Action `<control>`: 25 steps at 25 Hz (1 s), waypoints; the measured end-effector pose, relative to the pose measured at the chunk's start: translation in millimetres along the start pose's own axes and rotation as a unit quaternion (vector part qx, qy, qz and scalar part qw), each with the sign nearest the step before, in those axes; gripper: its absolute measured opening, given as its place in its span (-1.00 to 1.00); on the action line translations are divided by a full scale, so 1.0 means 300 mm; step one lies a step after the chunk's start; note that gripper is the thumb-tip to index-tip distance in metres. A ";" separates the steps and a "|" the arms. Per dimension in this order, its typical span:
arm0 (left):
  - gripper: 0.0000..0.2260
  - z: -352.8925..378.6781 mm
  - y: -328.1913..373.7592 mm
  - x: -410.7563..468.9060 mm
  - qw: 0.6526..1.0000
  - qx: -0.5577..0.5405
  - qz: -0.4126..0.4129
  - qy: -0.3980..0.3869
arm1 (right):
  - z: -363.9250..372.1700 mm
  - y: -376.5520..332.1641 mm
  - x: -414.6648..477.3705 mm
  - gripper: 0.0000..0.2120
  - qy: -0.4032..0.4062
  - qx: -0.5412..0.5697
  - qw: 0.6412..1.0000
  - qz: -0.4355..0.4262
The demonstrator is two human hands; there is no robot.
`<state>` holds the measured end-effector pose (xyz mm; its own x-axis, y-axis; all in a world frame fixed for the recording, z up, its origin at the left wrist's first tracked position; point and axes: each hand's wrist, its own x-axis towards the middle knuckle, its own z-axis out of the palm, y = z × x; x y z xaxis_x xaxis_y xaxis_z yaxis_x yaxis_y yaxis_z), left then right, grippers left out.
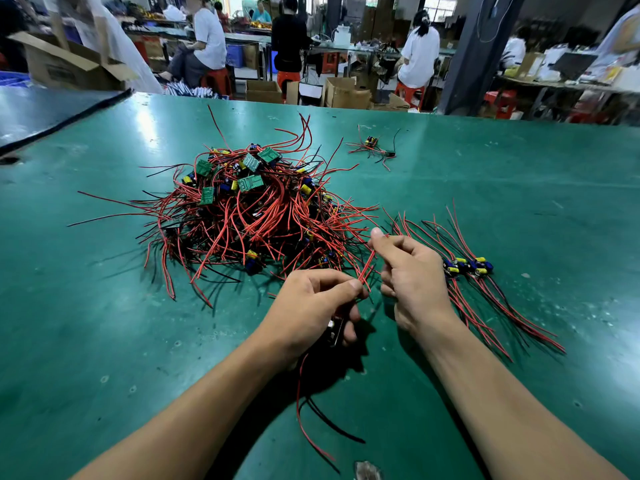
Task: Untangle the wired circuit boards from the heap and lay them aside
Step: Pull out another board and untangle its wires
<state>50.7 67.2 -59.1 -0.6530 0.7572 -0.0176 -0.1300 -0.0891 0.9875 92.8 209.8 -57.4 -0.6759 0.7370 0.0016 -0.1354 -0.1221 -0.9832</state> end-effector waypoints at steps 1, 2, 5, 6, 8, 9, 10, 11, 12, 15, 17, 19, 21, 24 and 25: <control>-0.84 0.001 0.000 -0.001 1.000 0.010 0.005 -0.004 | 0.001 -0.006 0.003 -0.74 -0.003 0.029 0.999 0.030; -0.84 0.003 -0.002 -0.003 1.000 0.019 0.010 -0.004 | 0.000 -0.015 0.007 -0.72 -0.014 0.072 0.995 0.069; -0.84 0.003 -0.004 -0.005 0.999 0.040 0.019 0.007 | -0.018 -0.048 0.017 -0.69 -0.070 0.238 0.944 0.217; -0.84 0.003 -0.004 -0.004 0.999 0.047 0.022 0.011 | -0.026 -0.058 0.017 -0.71 -0.091 0.279 0.920 0.260; -0.85 0.002 -0.005 -0.002 0.998 0.060 0.026 0.017 | -0.041 -0.074 0.012 -0.77 -0.127 0.316 0.887 0.311; -0.85 0.002 -0.006 -0.002 0.997 0.065 0.026 0.020 | -0.045 -0.079 0.011 -0.79 -0.138 0.318 0.881 0.321; -0.86 0.002 -0.006 -0.001 0.997 0.067 0.025 0.024 | -0.046 -0.082 0.010 -0.81 -0.142 0.315 0.881 0.322; -0.86 0.002 -0.007 -0.001 0.997 0.066 0.022 0.027 | -0.045 -0.082 0.009 -0.81 -0.141 0.306 0.887 0.315; -0.87 0.002 -0.007 -0.001 0.997 0.062 0.017 0.029 | -0.042 -0.079 0.008 -0.80 -0.135 0.289 0.899 0.300; -0.88 0.008 -0.004 0.002 0.998 0.045 0.001 0.045 | -0.027 -0.057 0.007 -0.72 -0.109 0.168 0.957 0.208; -0.87 0.010 0.000 0.002 0.998 0.039 0.000 0.058 | -0.020 -0.043 0.003 -0.60 -0.121 0.101 0.975 0.157; -0.86 0.010 0.005 0.000 0.998 0.020 -0.002 0.065 | -0.020 -0.040 -0.003 -0.46 -0.163 0.062 0.975 0.136; -0.86 0.008 0.010 -0.004 0.998 0.001 -0.002 0.067 | -0.018 -0.037 -0.016 -0.40 -0.207 0.017 0.970 0.126; -0.86 0.002 0.015 -0.004 0.998 -0.014 -0.005 0.063 | -0.021 -0.026 -0.034 -0.52 -0.264 -0.039 0.957 0.117; -0.85 -0.002 0.015 -0.004 0.998 -0.019 -0.009 0.061 | -0.024 -0.023 -0.036 -0.56 -0.279 -0.041 0.951 0.124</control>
<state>50.5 65.7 -54.7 -0.7360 0.6747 -0.0557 -0.1691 -0.1034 0.9802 106.4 207.4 -52.1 -0.9622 0.2211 -0.1588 0.1202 -0.1781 -0.9766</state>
